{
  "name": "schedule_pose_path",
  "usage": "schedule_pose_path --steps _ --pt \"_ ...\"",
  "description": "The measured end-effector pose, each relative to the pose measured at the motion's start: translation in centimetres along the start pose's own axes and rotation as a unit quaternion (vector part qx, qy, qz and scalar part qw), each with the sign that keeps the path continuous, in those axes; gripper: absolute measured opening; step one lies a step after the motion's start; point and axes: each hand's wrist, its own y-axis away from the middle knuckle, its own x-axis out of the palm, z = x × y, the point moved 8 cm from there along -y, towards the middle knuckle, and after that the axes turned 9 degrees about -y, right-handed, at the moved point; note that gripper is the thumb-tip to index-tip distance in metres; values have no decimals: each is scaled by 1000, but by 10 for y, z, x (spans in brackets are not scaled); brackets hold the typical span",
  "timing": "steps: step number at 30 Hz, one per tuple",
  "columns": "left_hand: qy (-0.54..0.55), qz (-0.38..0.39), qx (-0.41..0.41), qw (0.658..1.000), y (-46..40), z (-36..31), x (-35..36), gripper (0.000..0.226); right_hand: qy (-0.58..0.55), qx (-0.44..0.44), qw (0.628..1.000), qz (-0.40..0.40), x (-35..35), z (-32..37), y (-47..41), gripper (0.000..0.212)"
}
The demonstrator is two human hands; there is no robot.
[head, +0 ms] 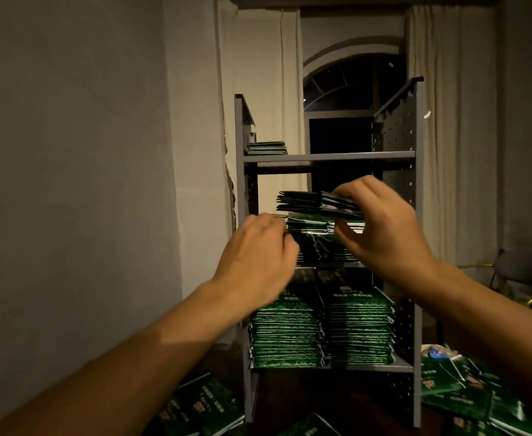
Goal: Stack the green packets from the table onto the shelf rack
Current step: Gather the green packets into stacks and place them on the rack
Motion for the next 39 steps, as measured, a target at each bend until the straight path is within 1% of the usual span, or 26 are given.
schedule_pose_path --steps 1,4,8,14,18,22,28,32,36,37,39 --pt "-39 15 21 999 3 -1 8 36 8 -3 1000 7 7 2 -4 37" --pt "-95 48 17 994 3 1 22 46 34 -15 999 26 28 8 -16 38" --pt "-105 67 12 992 -5 -1 26 53 68 -17 996 55 60 9 -32 37" --pt "-122 102 16 987 -8 -1 33 57 67 -4 994 85 97 1 -55 31" --pt "-110 105 5 988 -10 3 36 53 78 5 989 123 122 -2 -67 29" --pt "-101 99 -3 990 -11 6 38 46 74 17 985 157 139 -7 -75 32" --pt "-103 81 0 991 -11 8 41 49 30 50 975 212 158 -21 -82 29" --pt "-104 71 -2 992 -11 11 41 52 24 63 973 220 162 -29 -83 28" --pt "-99 65 -1 993 -9 12 41 54 15 65 973 219 154 -27 -79 38" --pt "-97 63 -1 993 -8 11 40 54 9 62 974 218 149 -25 -77 37" --pt "-92 58 -2 994 -6 10 37 52 -6 57 975 213 133 -20 -74 27"
